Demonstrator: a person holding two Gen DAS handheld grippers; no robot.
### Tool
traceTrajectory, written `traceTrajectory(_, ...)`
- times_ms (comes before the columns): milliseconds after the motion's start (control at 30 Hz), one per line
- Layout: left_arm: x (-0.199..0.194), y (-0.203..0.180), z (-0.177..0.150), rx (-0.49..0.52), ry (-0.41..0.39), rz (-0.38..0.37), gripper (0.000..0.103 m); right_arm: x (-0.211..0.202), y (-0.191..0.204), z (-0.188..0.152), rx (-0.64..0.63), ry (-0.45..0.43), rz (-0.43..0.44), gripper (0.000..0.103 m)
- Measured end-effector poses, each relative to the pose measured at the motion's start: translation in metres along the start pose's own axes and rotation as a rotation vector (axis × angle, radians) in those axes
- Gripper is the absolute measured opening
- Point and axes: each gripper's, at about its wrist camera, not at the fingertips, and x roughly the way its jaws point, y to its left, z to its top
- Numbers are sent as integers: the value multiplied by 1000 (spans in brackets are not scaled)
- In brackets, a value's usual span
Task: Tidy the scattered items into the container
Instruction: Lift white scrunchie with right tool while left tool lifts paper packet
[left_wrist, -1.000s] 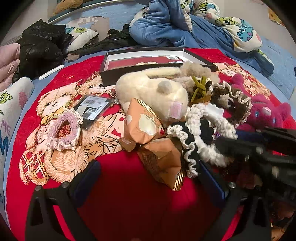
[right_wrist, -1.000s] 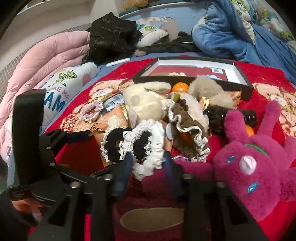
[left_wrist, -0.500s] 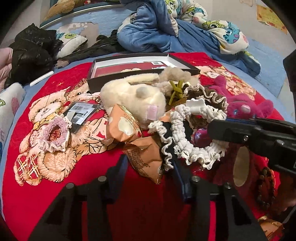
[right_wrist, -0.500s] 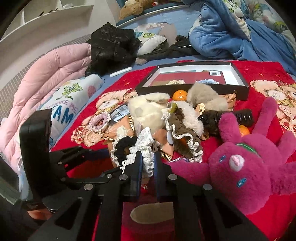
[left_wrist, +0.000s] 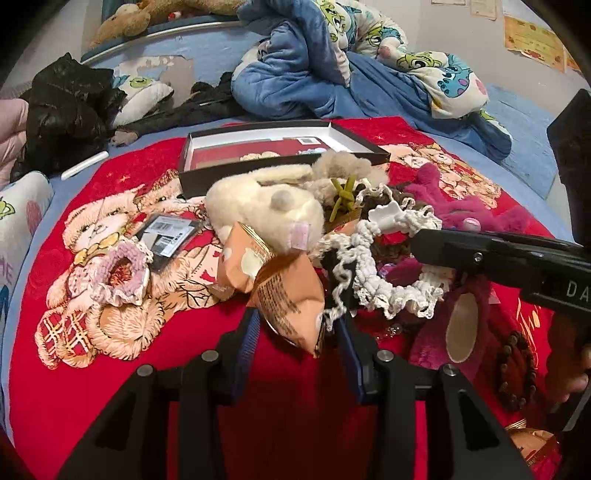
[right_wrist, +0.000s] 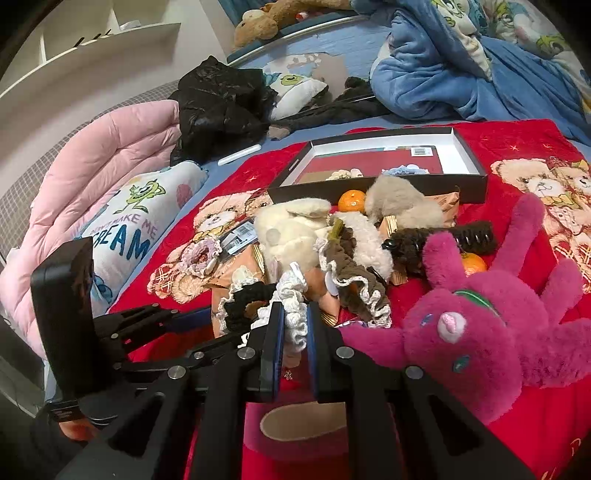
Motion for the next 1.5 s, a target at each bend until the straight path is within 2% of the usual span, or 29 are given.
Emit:
traceTrajectory(167,11,5,-3,-16,45,22,44,-1,0,0,1,-4,1,12)
traceTrajectory(500,3,17,-7,-75,23,-14,44,-3,-3,0,12,-5,6,12)
traceTrajectory(533,1,17,-7,-74,15,-8,43,-3,-3,0,11,-5,4,12)
traceTrajectory(567,0,16,-6,-72,10,-7,34,-3,-4,0,11,-5,3,12)
traceTrajectory(633,-2,15,-6,-67,5,-8,26,-3,-3,0,12,-5,9,12)
traceTrajectory(833,-6,14,-6,-64,-12,-16,20,-2,-4,0,11,-2,8,12)
traceTrajectory(1267,-33,17,2,-61,-101,17,19,-12,0,3,0,-36,23,11)
traceTrajectory(1500,-53,12,7,-54,-165,34,19,-35,3,11,7,-127,2,11)
